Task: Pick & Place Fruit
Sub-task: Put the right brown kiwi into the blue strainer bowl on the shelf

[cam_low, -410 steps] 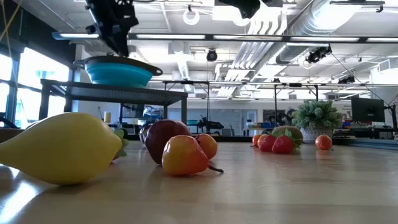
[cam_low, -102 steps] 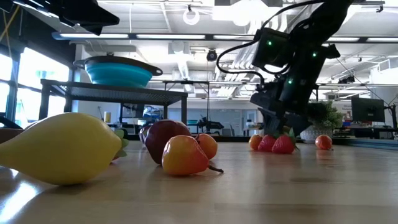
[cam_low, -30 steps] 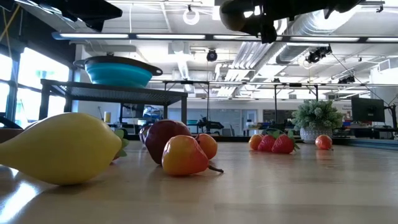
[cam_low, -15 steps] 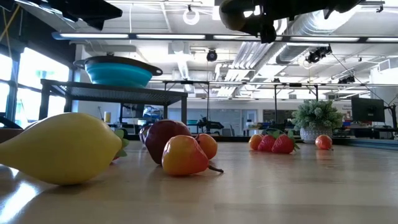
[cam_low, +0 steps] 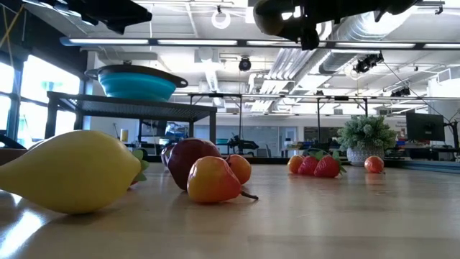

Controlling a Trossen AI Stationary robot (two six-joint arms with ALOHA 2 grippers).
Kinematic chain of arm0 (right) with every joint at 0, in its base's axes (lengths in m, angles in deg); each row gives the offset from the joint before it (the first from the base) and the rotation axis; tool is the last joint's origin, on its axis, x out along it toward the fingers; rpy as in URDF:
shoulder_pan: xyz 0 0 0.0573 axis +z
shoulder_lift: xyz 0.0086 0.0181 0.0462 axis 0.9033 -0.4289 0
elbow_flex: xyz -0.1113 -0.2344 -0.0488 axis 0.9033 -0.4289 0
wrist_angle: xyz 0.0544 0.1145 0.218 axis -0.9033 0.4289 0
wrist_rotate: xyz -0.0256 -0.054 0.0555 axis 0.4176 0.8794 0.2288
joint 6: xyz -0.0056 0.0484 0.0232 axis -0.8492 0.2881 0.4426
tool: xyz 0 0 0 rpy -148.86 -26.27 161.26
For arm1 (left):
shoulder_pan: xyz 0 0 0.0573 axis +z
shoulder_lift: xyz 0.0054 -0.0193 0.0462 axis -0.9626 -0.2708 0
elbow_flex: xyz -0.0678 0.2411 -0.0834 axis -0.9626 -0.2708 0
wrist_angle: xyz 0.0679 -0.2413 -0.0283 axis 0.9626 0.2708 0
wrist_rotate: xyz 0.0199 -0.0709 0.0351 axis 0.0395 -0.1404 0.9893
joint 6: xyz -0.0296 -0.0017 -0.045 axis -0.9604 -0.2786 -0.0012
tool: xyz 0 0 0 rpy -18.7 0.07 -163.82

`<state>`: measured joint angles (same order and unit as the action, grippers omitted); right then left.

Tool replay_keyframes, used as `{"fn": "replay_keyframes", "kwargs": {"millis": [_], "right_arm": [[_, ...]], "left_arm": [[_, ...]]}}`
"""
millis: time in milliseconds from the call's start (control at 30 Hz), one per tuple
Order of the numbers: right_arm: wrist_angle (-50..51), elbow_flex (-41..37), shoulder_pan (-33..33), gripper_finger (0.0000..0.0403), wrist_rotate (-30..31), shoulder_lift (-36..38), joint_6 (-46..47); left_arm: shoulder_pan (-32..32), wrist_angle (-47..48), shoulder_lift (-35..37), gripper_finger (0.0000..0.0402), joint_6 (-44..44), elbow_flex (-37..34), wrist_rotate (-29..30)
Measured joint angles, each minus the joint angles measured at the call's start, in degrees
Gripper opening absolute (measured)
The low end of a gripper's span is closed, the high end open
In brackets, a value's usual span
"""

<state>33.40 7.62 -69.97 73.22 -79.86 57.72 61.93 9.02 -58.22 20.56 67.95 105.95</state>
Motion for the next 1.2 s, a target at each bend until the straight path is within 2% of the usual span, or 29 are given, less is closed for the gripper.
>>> {"fn": "replay_keyframes", "kwargs": {"millis": [100,233,833,1200], "right_arm": [[0.00,0.00,0.00,0.0226,0.00,0.00,0.00],[0.14,0.00,0.00,0.0226,0.02,0.00,0.00],[0.26,0.00,0.00,0.0226,0.03,-0.01,0.00],[-0.50,-0.02,0.00,0.0226,0.26,-0.02,0.02]], "left_arm": [[-0.02,-0.60,-0.83,0.0117,0.02,0.00,-0.68],[-0.02,-0.44,-0.99,0.0129,0.00,0.00,-0.83],[-0.02,-0.59,-0.97,0.0129,-0.03,0.00,-0.85],[0.00,-0.59,-0.97,0.0130,-0.03,0.00,1.08]]}}
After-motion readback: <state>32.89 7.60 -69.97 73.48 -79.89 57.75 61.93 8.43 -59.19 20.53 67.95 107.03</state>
